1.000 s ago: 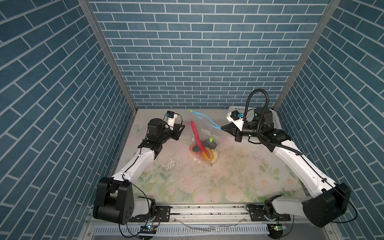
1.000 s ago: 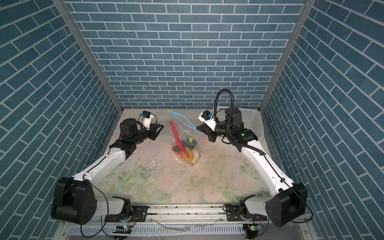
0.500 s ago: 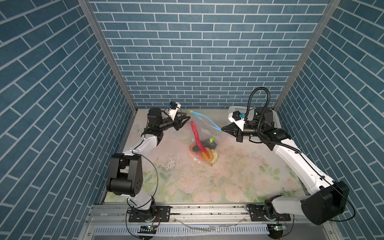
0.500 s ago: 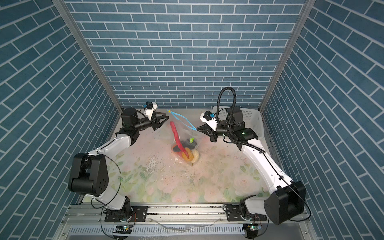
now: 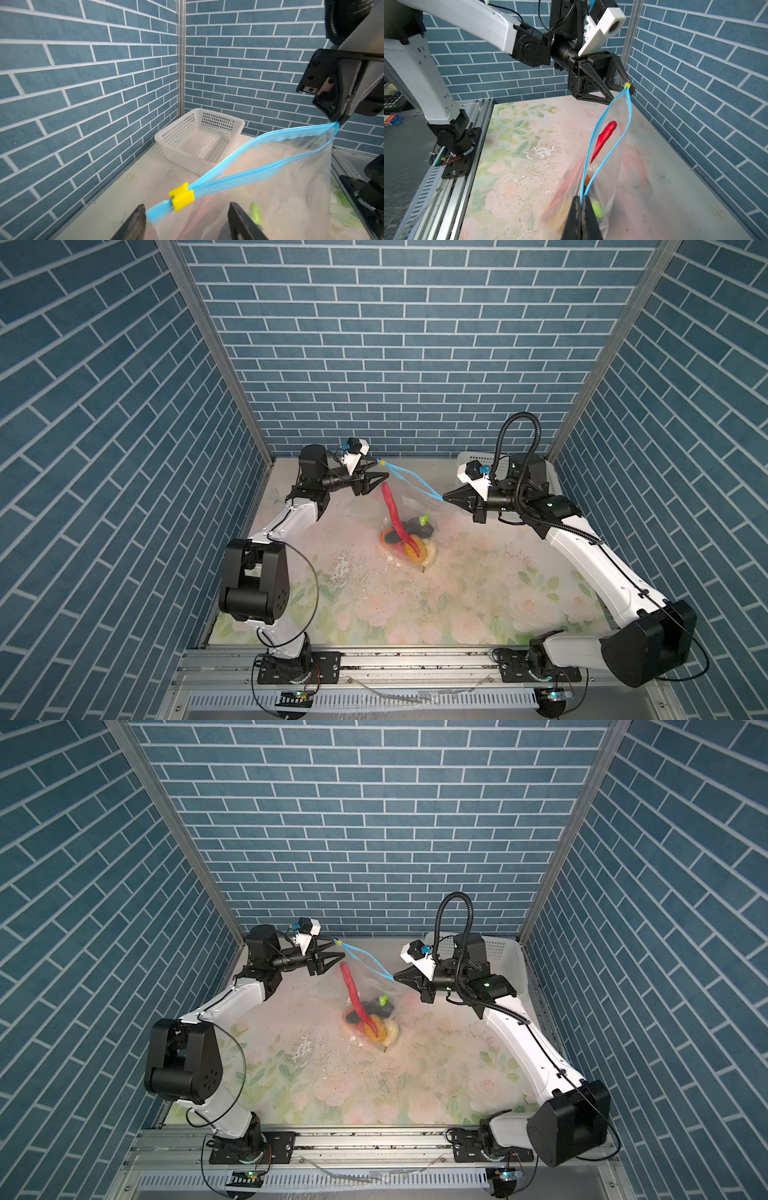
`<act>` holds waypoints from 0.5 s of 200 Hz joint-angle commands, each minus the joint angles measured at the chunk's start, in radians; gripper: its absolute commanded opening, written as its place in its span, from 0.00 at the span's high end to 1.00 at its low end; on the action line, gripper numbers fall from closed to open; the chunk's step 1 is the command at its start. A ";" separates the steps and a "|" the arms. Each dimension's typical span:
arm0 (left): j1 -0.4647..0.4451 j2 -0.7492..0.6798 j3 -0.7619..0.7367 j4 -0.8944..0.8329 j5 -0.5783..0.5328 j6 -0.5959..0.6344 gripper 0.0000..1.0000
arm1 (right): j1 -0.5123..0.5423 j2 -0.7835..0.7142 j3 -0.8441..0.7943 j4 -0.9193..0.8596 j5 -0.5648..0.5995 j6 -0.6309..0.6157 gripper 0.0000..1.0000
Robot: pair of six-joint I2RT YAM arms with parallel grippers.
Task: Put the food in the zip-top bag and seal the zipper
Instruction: 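Pull the zipper ends apart with both grippers, stretching the bag mouth taut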
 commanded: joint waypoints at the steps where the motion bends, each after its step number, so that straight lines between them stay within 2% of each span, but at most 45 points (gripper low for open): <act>1: -0.007 0.023 0.022 -0.017 0.041 0.018 0.41 | -0.006 0.002 0.055 0.004 -0.035 -0.024 1.00; 37: -0.016 0.026 0.019 -0.009 0.060 0.021 0.54 | -0.007 0.002 0.054 0.001 -0.031 -0.017 1.00; 63: -0.018 0.025 0.021 -0.034 0.064 0.028 0.70 | -0.011 -0.003 0.054 -0.002 -0.021 -0.017 1.00; 97: -0.018 0.008 0.018 -0.056 0.055 0.041 1.00 | -0.015 -0.001 0.055 -0.005 -0.016 -0.017 1.00; 100: -0.018 0.006 0.017 -0.058 0.053 0.041 1.00 | -0.014 -0.002 0.056 -0.006 -0.016 -0.016 1.00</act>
